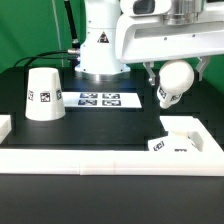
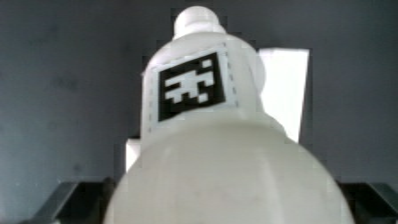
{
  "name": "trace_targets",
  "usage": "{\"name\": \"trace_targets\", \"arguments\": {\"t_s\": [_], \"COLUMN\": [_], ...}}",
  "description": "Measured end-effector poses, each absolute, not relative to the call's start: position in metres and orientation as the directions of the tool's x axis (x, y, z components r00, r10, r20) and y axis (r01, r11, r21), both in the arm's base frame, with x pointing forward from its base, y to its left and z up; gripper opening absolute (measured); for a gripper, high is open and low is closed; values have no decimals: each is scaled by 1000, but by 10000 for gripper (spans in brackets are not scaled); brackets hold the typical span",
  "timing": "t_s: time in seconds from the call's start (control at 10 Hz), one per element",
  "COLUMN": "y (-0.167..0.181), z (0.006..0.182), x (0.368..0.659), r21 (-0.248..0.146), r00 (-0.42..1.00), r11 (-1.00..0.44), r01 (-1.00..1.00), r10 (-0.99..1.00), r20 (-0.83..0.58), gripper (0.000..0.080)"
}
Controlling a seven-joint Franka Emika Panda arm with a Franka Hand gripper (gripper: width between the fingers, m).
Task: Assemble lamp
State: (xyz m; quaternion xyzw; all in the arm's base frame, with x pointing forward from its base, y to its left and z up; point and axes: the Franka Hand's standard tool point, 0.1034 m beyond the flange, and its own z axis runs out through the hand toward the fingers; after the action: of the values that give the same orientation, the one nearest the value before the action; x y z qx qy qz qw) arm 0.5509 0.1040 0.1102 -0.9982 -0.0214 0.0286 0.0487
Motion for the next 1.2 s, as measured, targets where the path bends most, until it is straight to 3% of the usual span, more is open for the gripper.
{"name": "trace_targets", "arguments": {"t_s": [0.3, 0.5, 0.9, 1.2], "y": [103, 106, 106, 105], "z": [109, 125, 146, 142], "x": [556, 566, 572, 570], "r21": [-89, -87, -88, -87], "r00": [986, 951, 939, 941], "r11": [-995, -995, -995, -995], "r01": [41, 50, 53, 52], "r10": [26, 21, 19, 20], "r20": [165, 309, 344, 338], "gripper": [580, 580, 580, 580]}}
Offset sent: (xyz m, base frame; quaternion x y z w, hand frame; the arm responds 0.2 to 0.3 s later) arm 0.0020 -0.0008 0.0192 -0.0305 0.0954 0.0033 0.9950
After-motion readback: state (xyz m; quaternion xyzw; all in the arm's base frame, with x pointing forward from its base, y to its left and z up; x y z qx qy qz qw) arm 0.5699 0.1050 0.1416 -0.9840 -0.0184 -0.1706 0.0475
